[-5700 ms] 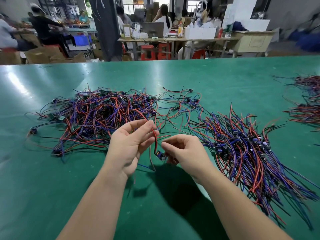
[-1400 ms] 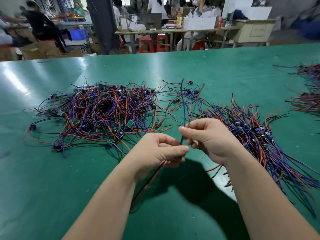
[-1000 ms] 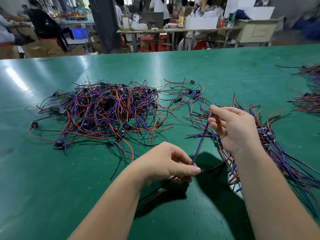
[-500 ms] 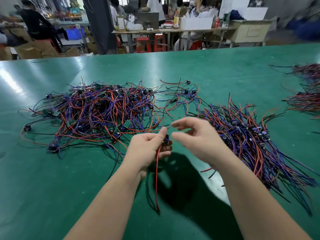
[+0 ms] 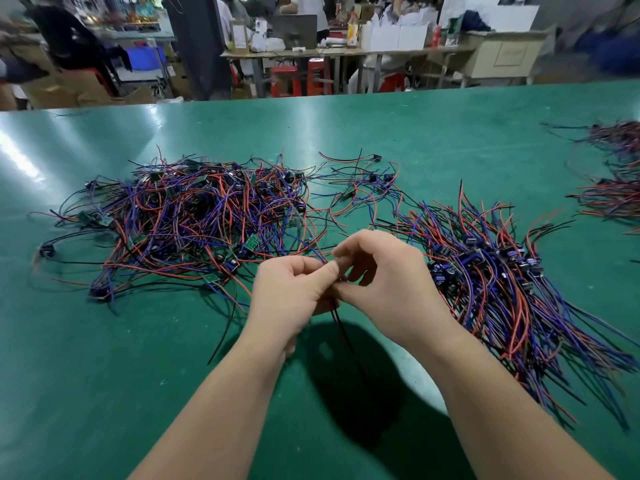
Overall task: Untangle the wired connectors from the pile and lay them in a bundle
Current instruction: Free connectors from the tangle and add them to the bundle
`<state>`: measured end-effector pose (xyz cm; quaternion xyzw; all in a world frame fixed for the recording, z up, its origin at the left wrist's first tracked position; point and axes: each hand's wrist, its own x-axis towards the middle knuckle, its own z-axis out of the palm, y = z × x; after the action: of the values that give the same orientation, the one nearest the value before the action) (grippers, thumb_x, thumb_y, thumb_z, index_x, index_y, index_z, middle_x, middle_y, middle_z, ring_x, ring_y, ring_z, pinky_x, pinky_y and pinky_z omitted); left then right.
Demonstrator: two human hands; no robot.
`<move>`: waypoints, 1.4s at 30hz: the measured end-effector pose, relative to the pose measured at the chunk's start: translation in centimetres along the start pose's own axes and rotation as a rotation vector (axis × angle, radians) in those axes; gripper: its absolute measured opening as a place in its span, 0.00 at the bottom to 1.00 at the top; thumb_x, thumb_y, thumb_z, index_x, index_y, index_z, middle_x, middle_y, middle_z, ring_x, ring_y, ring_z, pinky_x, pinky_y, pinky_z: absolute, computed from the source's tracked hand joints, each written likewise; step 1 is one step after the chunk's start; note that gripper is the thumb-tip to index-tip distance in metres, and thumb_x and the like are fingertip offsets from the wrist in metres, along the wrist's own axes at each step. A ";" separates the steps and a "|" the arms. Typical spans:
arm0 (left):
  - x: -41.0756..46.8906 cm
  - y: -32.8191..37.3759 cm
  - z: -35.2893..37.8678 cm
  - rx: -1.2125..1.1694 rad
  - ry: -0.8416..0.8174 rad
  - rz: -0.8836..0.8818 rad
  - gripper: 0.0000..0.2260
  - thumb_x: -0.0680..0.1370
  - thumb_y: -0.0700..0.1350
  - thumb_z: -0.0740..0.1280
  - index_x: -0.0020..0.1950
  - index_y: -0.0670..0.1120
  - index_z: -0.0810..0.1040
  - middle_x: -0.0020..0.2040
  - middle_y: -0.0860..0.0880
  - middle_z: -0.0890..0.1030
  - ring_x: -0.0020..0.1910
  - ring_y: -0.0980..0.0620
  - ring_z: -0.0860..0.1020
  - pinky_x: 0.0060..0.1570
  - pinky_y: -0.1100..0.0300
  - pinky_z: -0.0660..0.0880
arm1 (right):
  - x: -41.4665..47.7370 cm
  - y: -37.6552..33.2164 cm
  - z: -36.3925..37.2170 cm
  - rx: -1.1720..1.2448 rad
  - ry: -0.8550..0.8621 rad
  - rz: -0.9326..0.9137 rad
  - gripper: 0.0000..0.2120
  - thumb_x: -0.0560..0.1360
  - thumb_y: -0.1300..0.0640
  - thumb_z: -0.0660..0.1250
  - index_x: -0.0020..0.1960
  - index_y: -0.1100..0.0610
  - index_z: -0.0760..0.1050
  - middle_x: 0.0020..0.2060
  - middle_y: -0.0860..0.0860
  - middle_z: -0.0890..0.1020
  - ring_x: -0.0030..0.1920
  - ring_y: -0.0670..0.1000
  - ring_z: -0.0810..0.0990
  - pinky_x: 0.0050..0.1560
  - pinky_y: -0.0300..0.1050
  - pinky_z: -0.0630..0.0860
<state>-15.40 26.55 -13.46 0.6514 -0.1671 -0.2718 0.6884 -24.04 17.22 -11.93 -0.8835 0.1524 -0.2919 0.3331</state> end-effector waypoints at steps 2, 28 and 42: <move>0.1 -0.2 0.0 0.025 0.015 0.000 0.09 0.71 0.41 0.74 0.34 0.39 0.80 0.28 0.43 0.79 0.25 0.52 0.75 0.32 0.59 0.79 | 0.0 0.0 0.2 -0.038 0.008 0.042 0.11 0.64 0.63 0.75 0.45 0.56 0.79 0.39 0.48 0.80 0.40 0.49 0.78 0.44 0.41 0.74; -0.7 2.1 -1.9 0.684 0.401 0.530 0.04 0.73 0.42 0.69 0.43 0.51 0.83 0.32 0.60 0.79 0.34 0.64 0.77 0.36 0.78 0.66 | 0.1 7.8 -9.9 -0.484 0.228 0.786 0.08 0.66 0.67 0.73 0.40 0.54 0.82 0.37 0.60 0.81 0.43 0.59 0.79 0.43 0.41 0.69; 2.5 0.9 -7.8 1.049 0.370 -0.142 0.21 0.71 0.51 0.73 0.54 0.46 0.66 0.48 0.46 0.74 0.44 0.46 0.73 0.39 0.55 0.70 | 0.2 8.0 -10.1 -0.463 0.204 0.809 0.13 0.67 0.64 0.73 0.28 0.56 0.73 0.30 0.57 0.78 0.38 0.58 0.76 0.40 0.45 0.69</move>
<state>-8.71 31.33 -13.66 0.9530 -0.1122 -0.0789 0.2700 -30.70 6.22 -11.10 -0.7711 0.5772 -0.1823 0.1975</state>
